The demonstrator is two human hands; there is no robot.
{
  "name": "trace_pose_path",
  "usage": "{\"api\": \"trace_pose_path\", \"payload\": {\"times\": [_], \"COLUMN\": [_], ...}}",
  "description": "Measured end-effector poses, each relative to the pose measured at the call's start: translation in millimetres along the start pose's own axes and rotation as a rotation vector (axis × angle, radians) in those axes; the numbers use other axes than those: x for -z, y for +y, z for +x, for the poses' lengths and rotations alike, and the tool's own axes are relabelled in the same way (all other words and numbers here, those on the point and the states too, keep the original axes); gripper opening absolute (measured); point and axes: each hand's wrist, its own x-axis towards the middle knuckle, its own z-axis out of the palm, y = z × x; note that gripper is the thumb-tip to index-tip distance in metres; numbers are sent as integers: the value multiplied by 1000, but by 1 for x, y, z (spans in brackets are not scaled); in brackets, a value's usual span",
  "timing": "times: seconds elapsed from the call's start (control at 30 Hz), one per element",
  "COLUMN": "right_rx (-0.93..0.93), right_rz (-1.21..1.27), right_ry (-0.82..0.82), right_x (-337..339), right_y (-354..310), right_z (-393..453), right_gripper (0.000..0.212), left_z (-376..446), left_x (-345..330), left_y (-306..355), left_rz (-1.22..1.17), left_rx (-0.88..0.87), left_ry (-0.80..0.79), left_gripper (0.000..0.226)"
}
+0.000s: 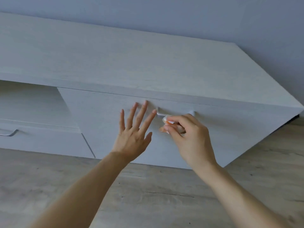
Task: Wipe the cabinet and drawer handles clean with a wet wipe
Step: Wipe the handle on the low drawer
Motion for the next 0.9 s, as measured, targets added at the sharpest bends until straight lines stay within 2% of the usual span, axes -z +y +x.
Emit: {"api": "trace_pose_path", "payload": {"times": [0.2, 0.43, 0.6, 0.73, 0.9], "right_rx": [171, 260, 344, 217, 27], "right_rz": [-4, -14, -14, 183, 433], "right_ry": [121, 304, 593, 736, 763], "right_x": [-14, -15, -13, -14, -22], "right_y": [29, 43, 60, 66, 67], "right_z": [-9, -10, -10, -5, -7], "right_gripper": [13, 13, 14, 14, 11], "left_z": [12, 11, 17, 21, 23], "left_x": [-50, -56, -62, -65, -66], "left_y": [-4, 0, 3, 5, 10], "left_rz": [-56, -113, -156, -198, -269], "left_rx": [10, 39, 52, 54, 42], "left_ry": [368, 478, 566, 601, 603], "left_gripper": [74, 72, 71, 66, 66]}}
